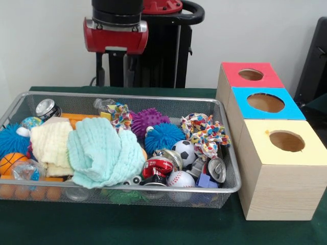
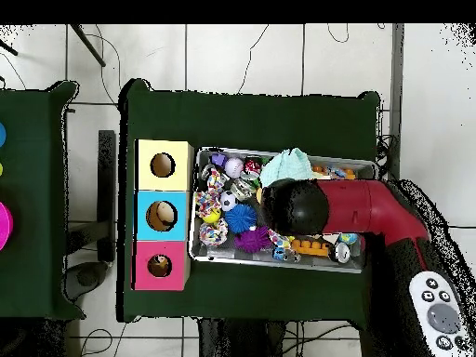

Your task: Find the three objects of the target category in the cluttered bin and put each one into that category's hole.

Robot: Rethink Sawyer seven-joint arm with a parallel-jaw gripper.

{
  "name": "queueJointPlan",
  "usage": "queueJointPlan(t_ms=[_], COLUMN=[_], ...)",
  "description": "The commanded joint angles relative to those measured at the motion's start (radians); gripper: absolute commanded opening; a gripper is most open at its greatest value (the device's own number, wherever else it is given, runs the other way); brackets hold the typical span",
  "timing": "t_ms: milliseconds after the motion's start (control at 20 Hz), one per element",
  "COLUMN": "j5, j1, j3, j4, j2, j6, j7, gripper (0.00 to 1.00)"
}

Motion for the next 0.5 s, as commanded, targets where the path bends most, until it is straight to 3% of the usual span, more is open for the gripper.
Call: queueJointPlan(t_ms=[50,500], j5=[-0.028,-0.001], j1=[0.011,0.091], j3=[-0.074,-0.186], j4=[0.168,0.221], j2=[0.073,0.159], j6=[-0.202,-0.403], j7=[0.193,0.281], gripper=[1.0,1.0])
